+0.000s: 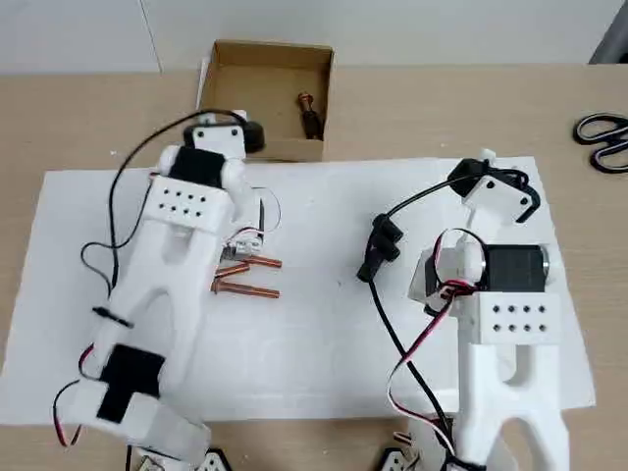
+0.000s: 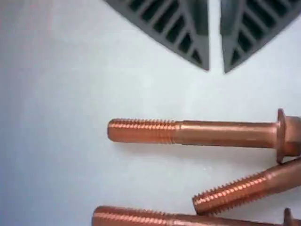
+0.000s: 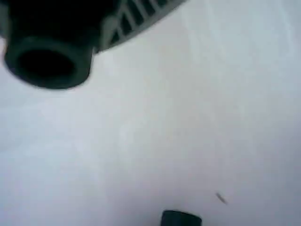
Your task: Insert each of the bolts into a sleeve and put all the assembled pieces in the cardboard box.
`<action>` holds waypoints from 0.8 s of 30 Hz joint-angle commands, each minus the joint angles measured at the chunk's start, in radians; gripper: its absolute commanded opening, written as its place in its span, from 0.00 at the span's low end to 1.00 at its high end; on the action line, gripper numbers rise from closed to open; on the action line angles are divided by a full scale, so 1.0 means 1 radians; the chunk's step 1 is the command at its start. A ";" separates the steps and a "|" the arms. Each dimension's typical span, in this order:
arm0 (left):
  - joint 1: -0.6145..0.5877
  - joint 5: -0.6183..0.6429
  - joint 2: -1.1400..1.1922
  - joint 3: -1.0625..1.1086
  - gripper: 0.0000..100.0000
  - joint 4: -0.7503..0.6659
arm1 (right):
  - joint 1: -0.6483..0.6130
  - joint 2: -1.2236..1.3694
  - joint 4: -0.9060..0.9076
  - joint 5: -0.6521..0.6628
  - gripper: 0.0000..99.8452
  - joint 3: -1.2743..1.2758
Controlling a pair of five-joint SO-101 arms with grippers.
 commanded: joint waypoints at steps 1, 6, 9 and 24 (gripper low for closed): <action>-0.003 -0.130 0.023 -0.045 0.01 0.020 | 0.008 -0.038 -0.002 0.008 0.00 -0.005; -0.066 -0.253 0.060 -0.159 0.01 0.018 | 0.010 -0.056 0.001 0.008 0.00 -0.005; -0.101 -0.259 0.094 -0.265 0.01 0.018 | 0.012 -0.058 0.007 0.008 0.00 -0.005; -0.100 -0.302 0.451 -0.549 0.01 0.020 | 0.053 -0.051 0.005 0.009 0.00 -0.005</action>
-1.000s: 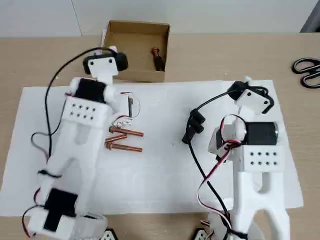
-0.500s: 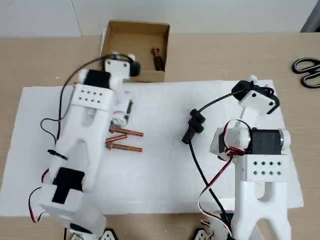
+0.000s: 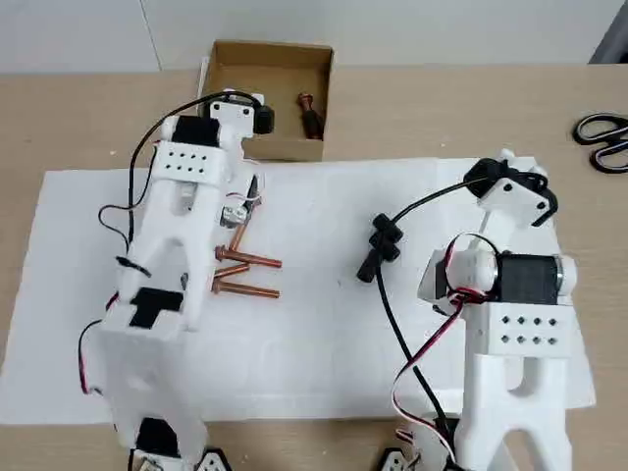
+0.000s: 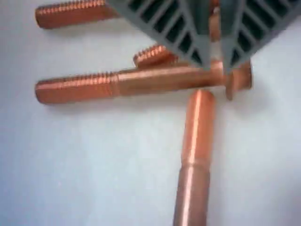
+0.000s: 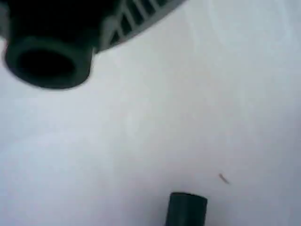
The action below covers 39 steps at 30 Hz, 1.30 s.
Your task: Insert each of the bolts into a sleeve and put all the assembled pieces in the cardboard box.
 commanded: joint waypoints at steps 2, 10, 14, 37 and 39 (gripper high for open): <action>-0.002 -0.005 0.031 -0.131 0.01 0.021 | 0.013 -0.016 0.005 0.009 0.00 -0.005; 0.035 -0.005 0.084 -0.203 0.11 0.020 | 0.035 -0.015 0.005 0.009 0.00 -0.005; 0.038 -0.005 0.124 -0.243 0.11 0.020 | 0.035 -0.015 0.005 0.009 0.00 -0.005; 0.009 -0.005 0.399 -0.507 0.11 0.020 | 0.036 -0.015 0.005 0.009 0.00 -0.005; 0.000 -0.009 0.411 -0.522 0.11 0.020 | 0.036 -0.015 0.005 0.009 0.00 -0.005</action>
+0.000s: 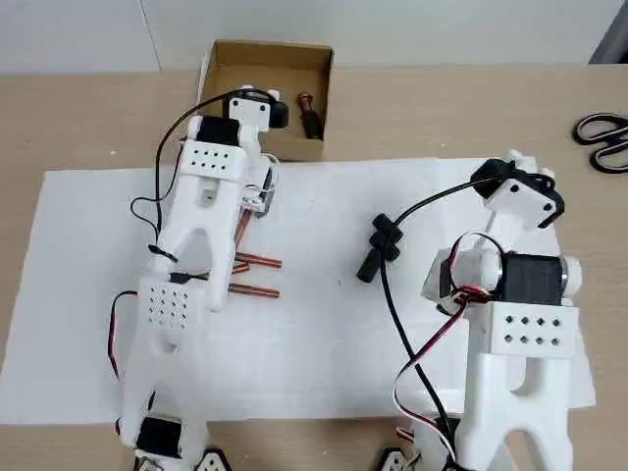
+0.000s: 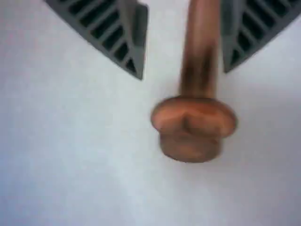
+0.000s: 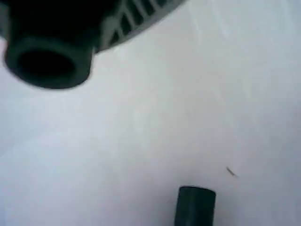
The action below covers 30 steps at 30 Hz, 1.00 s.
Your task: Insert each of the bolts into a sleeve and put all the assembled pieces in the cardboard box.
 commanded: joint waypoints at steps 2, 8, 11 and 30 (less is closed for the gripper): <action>-0.023 -0.009 0.009 -0.067 0.11 0.018 | 0.013 -0.015 0.005 0.008 0.00 -0.005; -0.029 -0.009 0.069 -0.111 0.11 0.018 | 0.036 -0.015 0.005 0.008 0.00 -0.005; -0.026 -0.009 0.095 -0.133 0.11 0.018 | 0.036 -0.015 0.005 0.008 0.00 -0.005; 0.014 -0.005 0.120 -0.177 0.00 0.020 | 0.036 -0.015 0.005 0.008 0.00 -0.005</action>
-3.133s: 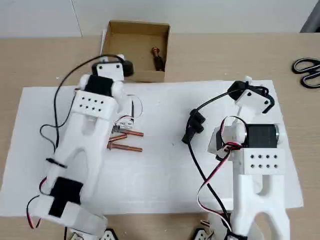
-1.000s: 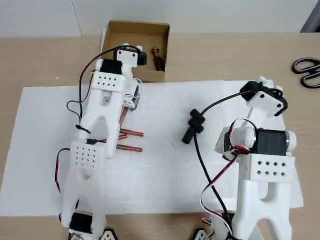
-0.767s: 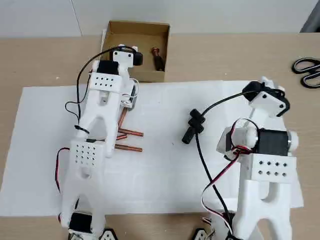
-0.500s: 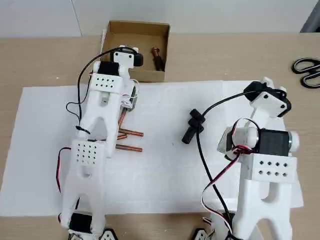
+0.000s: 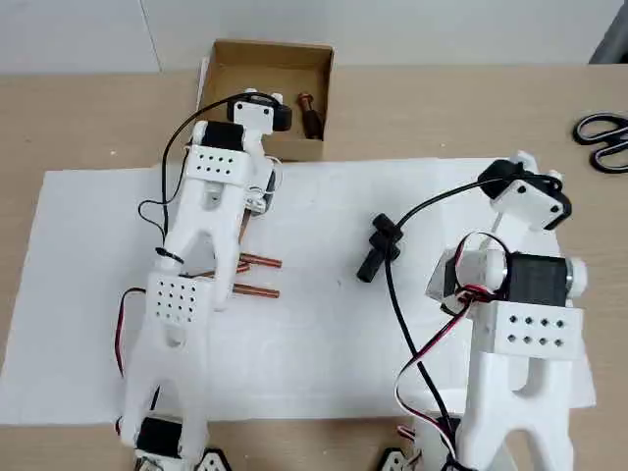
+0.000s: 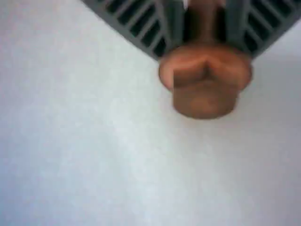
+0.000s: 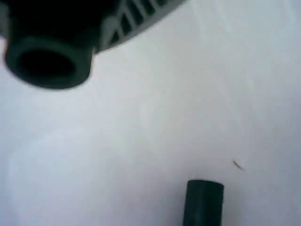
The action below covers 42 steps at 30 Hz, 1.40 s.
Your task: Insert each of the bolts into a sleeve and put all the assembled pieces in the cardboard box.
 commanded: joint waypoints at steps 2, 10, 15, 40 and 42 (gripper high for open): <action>0.009 -0.003 -0.009 -0.028 0.00 0.014 | 0.010 -0.016 0.005 0.008 0.00 -0.005; 0.009 -0.002 -0.049 -0.045 0.00 0.015 | 0.010 -0.022 0.007 0.008 0.00 -0.005; 0.006 -0.003 -0.233 -0.042 0.00 0.015 | 0.004 -0.024 0.007 0.008 0.00 -0.006; 0.008 0.003 -0.980 -0.013 0.01 0.015 | -0.263 -0.257 0.007 0.009 0.00 -0.009; 0.008 0.052 -1.048 0.045 0.01 0.015 | -0.292 -0.298 0.007 0.009 0.00 -0.009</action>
